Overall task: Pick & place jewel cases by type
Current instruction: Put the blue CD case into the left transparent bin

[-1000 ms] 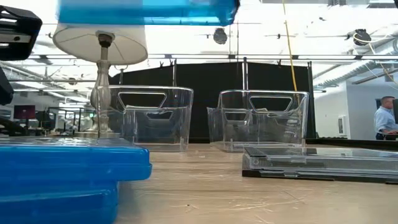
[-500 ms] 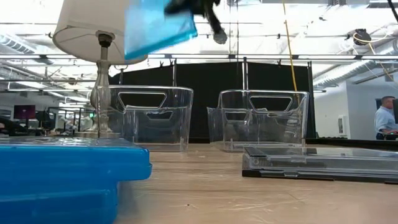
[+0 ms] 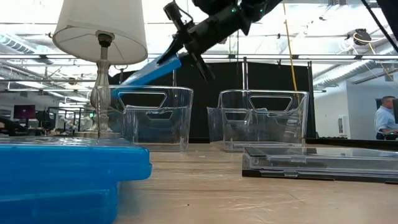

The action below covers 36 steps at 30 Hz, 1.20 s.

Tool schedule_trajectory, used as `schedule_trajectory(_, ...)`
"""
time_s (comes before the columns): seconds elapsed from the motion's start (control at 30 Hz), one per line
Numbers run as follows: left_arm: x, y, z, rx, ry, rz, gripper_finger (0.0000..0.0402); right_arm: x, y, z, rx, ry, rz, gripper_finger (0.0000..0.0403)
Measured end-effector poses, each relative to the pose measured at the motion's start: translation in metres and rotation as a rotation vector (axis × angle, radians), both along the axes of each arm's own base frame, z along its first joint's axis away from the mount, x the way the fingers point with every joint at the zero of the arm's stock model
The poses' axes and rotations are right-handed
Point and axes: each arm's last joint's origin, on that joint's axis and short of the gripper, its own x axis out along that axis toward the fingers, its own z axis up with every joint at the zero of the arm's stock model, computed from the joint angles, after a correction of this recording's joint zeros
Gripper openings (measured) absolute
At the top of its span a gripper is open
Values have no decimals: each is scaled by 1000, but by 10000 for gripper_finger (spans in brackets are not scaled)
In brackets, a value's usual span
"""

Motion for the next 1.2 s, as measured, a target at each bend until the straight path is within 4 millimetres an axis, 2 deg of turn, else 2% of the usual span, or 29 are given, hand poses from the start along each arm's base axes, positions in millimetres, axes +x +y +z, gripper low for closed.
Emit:
schedule_trajectory(0.23, -1, 3, -1, -3, 13, 34, 60, 5, -10, -23, 122, 63, -39, 8)
schedule_trajectory(0.53, -1, 3, -1, -5, 15, 36, 60, 8, -24, -46, 196, 120, -55, 8)
schedule_trajectory(0.93, -2, 3, -1, 0, 15, 38, 60, 6, -42, -51, 185, 115, -98, 8)
schedule_trajectory(1.07, -2, 3, -1, 0, 15, 38, 60, 5, -42, -53, 166, 135, -70, 8)
schedule_trajectory(1.2, -2, 3, -1, 1, 15, 37, 60, 6, -40, -63, 227, 169, -18, 8)
